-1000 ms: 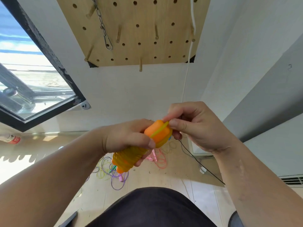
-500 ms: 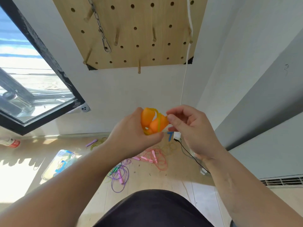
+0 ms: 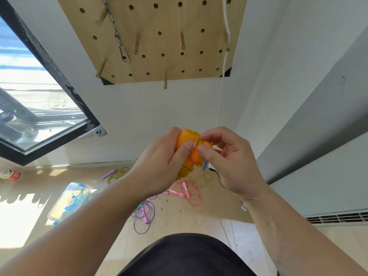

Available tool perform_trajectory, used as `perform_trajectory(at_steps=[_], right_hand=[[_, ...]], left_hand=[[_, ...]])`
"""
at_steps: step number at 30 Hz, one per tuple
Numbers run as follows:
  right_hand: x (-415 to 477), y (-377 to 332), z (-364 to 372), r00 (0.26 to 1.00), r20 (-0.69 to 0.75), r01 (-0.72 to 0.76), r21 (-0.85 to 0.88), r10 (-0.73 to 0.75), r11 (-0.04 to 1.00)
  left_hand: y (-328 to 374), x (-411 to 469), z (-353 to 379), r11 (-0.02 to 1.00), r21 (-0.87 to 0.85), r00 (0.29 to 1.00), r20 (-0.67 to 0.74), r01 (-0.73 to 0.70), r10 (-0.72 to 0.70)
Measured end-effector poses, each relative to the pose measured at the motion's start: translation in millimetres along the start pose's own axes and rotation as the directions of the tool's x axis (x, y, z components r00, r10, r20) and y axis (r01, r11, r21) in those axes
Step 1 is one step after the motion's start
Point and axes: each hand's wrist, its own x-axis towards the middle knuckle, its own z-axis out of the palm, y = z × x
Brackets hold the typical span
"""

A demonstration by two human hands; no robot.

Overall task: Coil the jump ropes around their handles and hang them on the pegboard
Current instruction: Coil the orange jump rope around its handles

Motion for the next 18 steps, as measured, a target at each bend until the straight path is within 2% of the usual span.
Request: perform_trajectory(at_steps=[3, 7, 10, 12, 15, 18], right_hand=[[-1, 1, 4, 1.000, 0.012, 0.022, -0.025, -0.021, 0.999], [-4, 3, 6, 0.992, 0.095, 0.091, -0.061, -0.085, 0.994], [-1, 2, 4, 0.983, 0.154, 0.118, -0.097, -0.103, 0.988], [2, 0, 3, 0.977, 0.198, 0.117, -0.180, -0.080, 0.977], [1, -2, 5, 0.963, 0.269, 0.112, -0.297, -0.029, 0.948], [-1, 0, 3, 0.947, 0.320, 0.172, -0.398, -0.040, 0.901]], left_hand=[[0, 1, 1, 1.000, -0.014, 1.000, -0.013, -0.002, 0.002], [1, 2, 7, 0.973, -0.215, 0.993, -0.064, 0.080, -0.095], [1, 4, 10, 0.862, -0.469, 0.976, -0.003, 0.191, -0.218], [-2, 4, 11, 0.784, -0.577, 0.965, 0.028, 0.228, -0.260], [-5, 4, 15, 0.748, -0.621, 0.963, 0.041, 0.234, -0.268], [-8, 4, 14, 0.769, -0.605, 0.971, 0.035, 0.208, -0.235]])
